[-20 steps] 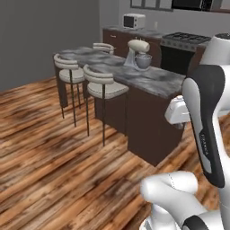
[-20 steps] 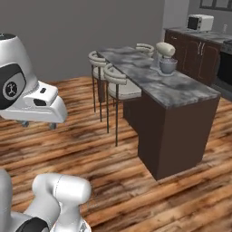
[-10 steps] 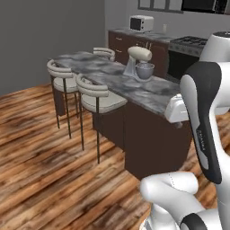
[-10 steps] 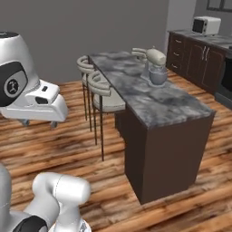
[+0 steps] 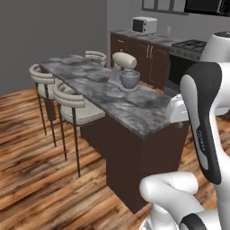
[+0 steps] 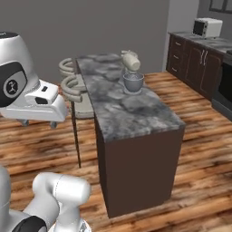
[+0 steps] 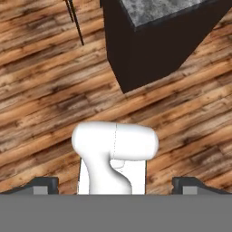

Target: Navigate to the toaster oven.

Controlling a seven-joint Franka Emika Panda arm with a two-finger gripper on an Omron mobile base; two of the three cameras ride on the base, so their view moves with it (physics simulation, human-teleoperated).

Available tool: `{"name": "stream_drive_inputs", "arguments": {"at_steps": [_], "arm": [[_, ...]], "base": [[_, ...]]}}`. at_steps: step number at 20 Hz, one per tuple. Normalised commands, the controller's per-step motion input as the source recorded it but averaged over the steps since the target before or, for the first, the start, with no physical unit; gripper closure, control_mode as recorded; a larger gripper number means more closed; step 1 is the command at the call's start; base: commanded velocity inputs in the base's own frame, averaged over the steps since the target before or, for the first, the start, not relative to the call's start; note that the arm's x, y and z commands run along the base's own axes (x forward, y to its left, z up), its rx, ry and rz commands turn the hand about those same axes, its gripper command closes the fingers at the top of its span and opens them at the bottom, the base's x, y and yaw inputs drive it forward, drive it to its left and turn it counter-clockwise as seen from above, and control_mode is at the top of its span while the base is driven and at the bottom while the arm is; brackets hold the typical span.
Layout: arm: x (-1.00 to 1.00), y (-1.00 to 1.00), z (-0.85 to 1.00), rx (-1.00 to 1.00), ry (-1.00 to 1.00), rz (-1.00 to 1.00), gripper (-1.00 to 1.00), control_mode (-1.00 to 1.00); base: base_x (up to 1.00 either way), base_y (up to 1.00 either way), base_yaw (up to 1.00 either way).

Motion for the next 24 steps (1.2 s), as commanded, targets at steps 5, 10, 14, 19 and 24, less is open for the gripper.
{"name": "stream_drive_inputs", "arguments": {"at_steps": [5, 10, 14, 19, 24], "arm": [[0.00, 0.00, 0.00, 0.00, 0.00, 0.00, -1.00, 1.00], [0.00, 0.00, 0.00, 0.00, 0.00, 0.00, -1.00, 1.00], [0.00, 0.00, 0.00, 0.00, 0.00, 0.00, -1.00, 1.00], [0.00, 0.00, 0.00, 0.00, 0.00, 0.00, -1.00, 1.00], [0.00, 0.00, 0.00, 0.00, 0.00, 0.00, -1.00, 1.00]], "base": [[0.29, -1.00, 0.10], [0.27, -1.00, 0.07], [0.24, -1.00, 0.06], [0.28, -1.00, 0.07], [0.31, -1.00, 0.08]]}}
